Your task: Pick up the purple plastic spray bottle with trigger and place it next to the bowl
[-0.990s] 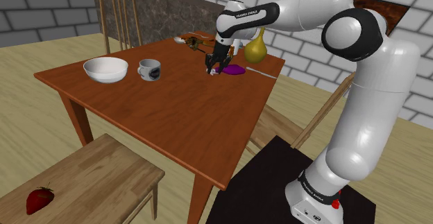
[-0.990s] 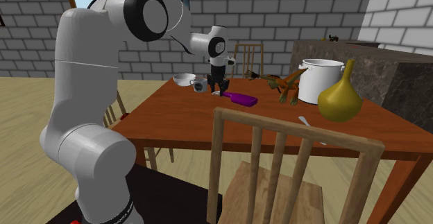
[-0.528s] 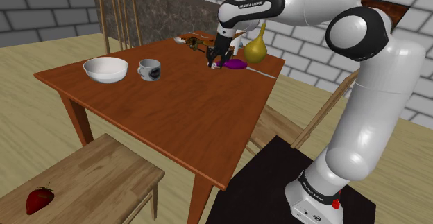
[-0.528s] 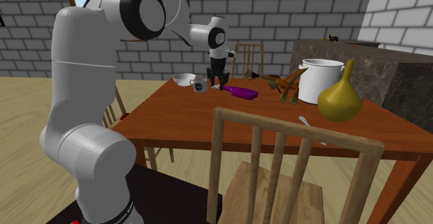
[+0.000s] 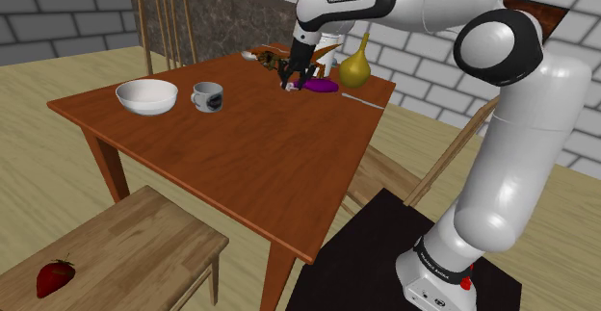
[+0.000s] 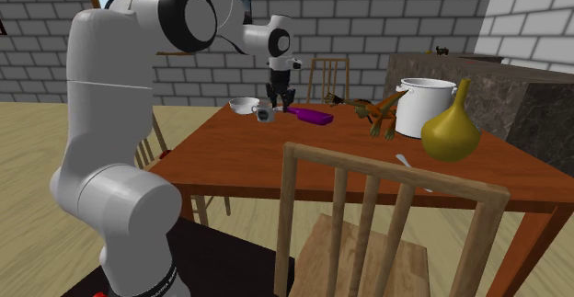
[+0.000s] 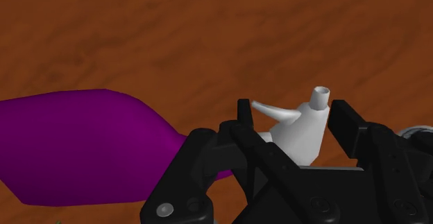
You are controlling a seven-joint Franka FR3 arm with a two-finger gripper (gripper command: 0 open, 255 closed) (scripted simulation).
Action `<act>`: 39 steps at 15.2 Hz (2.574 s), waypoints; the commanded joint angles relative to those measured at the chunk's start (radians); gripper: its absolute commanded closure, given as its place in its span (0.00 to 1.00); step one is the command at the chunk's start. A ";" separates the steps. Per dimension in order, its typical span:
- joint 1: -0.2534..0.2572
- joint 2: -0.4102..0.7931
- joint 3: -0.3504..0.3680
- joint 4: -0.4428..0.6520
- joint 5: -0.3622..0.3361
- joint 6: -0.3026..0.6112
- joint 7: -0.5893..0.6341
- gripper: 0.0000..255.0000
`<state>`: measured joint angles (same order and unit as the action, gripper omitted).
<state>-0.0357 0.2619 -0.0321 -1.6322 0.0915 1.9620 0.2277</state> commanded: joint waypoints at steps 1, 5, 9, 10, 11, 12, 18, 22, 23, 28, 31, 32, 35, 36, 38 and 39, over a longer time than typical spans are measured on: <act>0.028 0.011 0.015 0.023 -0.008 -0.008 0.046 1.00; 0.083 0.042 0.042 0.066 -0.023 -0.015 0.134 1.00; 0.140 0.089 0.067 0.133 -0.040 -0.030 0.220 1.00; 0.155 0.103 0.073 0.154 -0.044 -0.035 0.241 1.00; 0.169 0.118 0.078 0.176 -0.049 -0.041 0.262 1.00; 0.184 0.134 0.083 0.200 -0.053 -0.048 0.282 1.00; 0.275 0.259 0.108 0.392 -0.083 -0.109 0.401 1.00; 0.295 0.292 0.111 0.416 -0.089 -0.101 0.423 1.00; 0.295 0.292 0.111 0.403 -0.089 -0.087 0.423 1.00; 0.294 0.295 0.111 0.341 -0.089 -0.022 0.421 1.00; 0.293 0.301 0.111 0.310 -0.089 0.015 0.420 1.00; 0.293 0.303 0.111 0.300 -0.089 0.027 0.420 1.00; 0.293 0.311 0.110 0.272 -0.089 0.063 0.419 1.00; 0.293 0.314 0.110 0.264 -0.090 0.074 0.419 1.00; 0.293 0.322 0.110 0.248 -0.090 0.097 0.418 1.00; 0.293 0.325 0.110 0.241 -0.090 0.108 0.418 1.00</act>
<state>0.2583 0.5802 0.0799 -1.3816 0.0025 2.0594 0.6460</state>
